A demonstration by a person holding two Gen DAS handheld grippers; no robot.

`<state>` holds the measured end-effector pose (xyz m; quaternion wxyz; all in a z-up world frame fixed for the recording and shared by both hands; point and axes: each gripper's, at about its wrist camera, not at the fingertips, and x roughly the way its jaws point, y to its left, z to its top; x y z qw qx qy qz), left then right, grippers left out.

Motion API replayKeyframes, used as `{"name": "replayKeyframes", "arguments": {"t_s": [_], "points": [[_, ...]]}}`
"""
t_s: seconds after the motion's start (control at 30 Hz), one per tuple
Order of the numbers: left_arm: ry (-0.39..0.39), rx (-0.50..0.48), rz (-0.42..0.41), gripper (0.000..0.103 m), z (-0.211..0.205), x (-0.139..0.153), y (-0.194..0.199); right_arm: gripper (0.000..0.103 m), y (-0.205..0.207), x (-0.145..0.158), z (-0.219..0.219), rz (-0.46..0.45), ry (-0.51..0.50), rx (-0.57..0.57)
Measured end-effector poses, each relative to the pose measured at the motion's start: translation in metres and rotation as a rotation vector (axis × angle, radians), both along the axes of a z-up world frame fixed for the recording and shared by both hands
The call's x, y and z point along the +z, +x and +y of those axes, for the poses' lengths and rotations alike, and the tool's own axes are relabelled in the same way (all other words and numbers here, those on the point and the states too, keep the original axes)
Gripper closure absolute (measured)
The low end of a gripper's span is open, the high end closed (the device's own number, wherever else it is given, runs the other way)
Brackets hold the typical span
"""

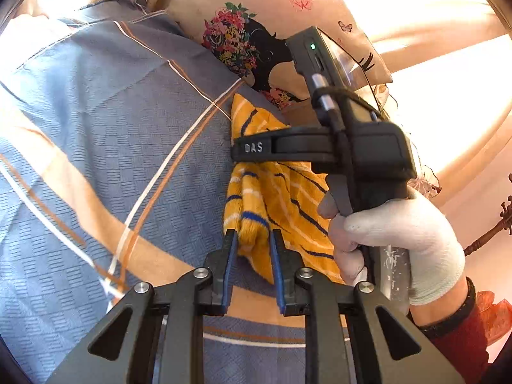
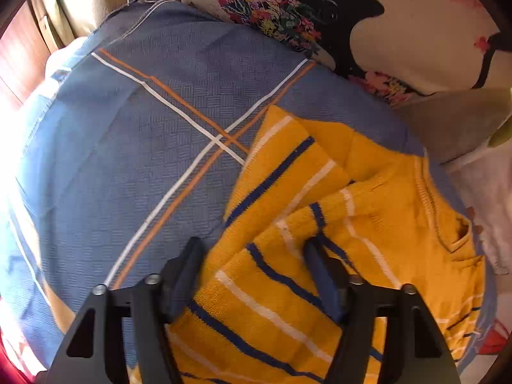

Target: Fold small clothes

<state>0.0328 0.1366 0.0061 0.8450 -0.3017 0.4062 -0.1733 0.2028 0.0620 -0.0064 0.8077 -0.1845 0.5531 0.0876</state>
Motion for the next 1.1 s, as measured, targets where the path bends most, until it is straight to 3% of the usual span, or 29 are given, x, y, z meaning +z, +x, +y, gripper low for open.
{"name": "replayKeyframes", "arguments": {"t_s": [0.07, 0.17, 0.33, 0.47, 0.57, 0.73, 0.9, 0.93, 1.0, 1.1], "points": [[-0.004, 0.009, -0.010, 0.085, 0.005, 0.008, -0.010, 0.086, -0.011, 0.007, -0.007, -0.035, 0.016, 0.007], [-0.004, 0.023, -0.029, 0.085, 0.008, 0.022, -0.020, 0.090, -0.023, 0.026, -0.036, -0.067, 0.138, -0.023], [-0.010, 0.026, -0.041, 0.077, 0.009, 0.039, -0.026, 0.091, -0.045, 0.066, -0.112, -0.132, 0.342, -0.109], [0.027, -0.006, -0.035, 0.077, -0.009, 0.046, -0.022, 0.091, -0.063, 0.084, -0.188, -0.194, 0.434, -0.224], [0.047, -0.055, -0.028, 0.077, -0.033, 0.047, -0.017, 0.091, -0.083, 0.085, -0.262, -0.218, 0.478, -0.337], [0.091, -0.143, -0.013, 0.076, -0.082, 0.043, -0.008, 0.091, -0.106, 0.061, -0.358, -0.216, 0.508, -0.506], [0.151, -0.229, 0.014, 0.075, -0.123, 0.036, -0.001, 0.090, -0.114, 0.023, -0.400, -0.154, 0.586, -0.578], [0.162, -0.242, 0.021, 0.075, -0.128, 0.035, -0.001, 0.085, -0.115, 0.022, -0.404, -0.158, 0.602, -0.581], [0.184, -0.260, 0.019, 0.072, -0.135, 0.036, -0.004, 0.079, -0.120, 0.034, -0.408, -0.205, 0.599, -0.595], [0.215, -0.261, 0.008, 0.068, -0.141, 0.037, -0.002, 0.078, -0.141, 0.066, -0.411, -0.317, 0.555, -0.571]]}}
